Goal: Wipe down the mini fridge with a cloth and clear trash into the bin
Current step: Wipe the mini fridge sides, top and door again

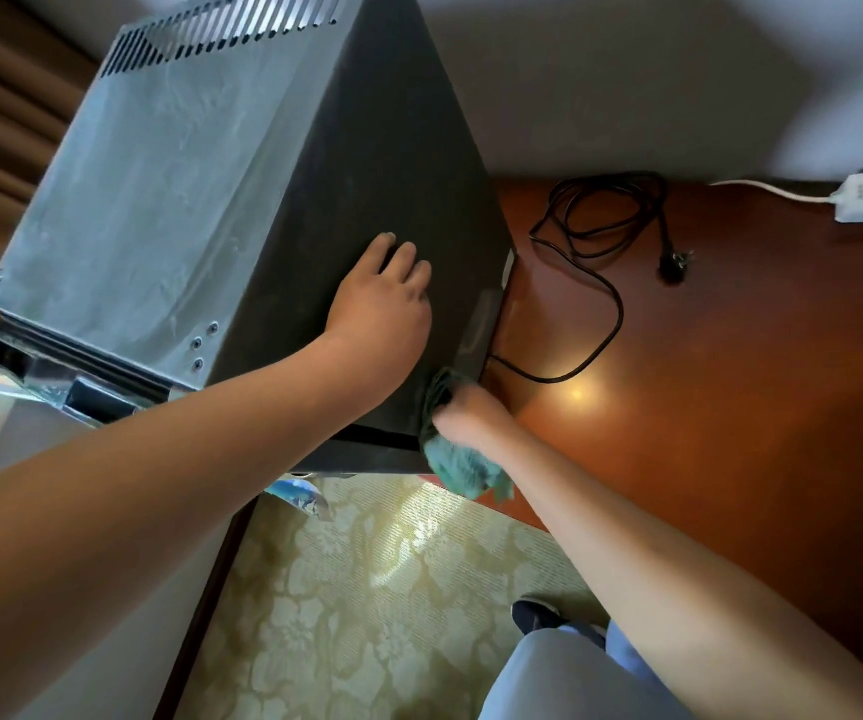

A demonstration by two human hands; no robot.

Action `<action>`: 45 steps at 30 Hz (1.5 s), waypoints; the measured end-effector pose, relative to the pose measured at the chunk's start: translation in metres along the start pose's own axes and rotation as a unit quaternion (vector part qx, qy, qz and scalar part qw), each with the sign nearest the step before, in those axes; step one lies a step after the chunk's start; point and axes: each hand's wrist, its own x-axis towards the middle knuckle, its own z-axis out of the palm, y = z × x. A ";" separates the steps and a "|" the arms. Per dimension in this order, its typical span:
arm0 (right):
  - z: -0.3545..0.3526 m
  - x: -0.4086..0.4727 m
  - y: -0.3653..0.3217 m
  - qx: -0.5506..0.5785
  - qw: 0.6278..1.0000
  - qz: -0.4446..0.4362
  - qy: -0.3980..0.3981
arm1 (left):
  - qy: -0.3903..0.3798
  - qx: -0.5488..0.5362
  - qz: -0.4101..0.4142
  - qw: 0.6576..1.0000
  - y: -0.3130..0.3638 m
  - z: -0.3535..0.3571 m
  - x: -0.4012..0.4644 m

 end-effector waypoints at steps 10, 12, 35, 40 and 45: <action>-0.017 0.012 -0.010 0.032 0.994 -0.016 0.100 | 0.010 -0.005 -0.010 1.000 0.002 0.003 -0.010; -0.005 0.005 -0.005 0.019 0.999 0.001 0.046 | 0.013 -0.007 -0.009 1.000 0.003 0.003 -0.011; 0.033 -0.009 -0.003 0.176 0.977 -0.072 0.095 | -0.006 -0.006 0.000 1.000 0.019 0.009 -0.018; 0.058 -0.004 0.021 0.192 0.980 0.040 0.016 | -0.003 -0.001 0.005 1.000 0.021 0.012 -0.022; 0.064 -0.018 0.011 0.244 0.969 -0.014 0.020 | 0.014 -0.014 0.021 1.000 0.024 0.012 -0.019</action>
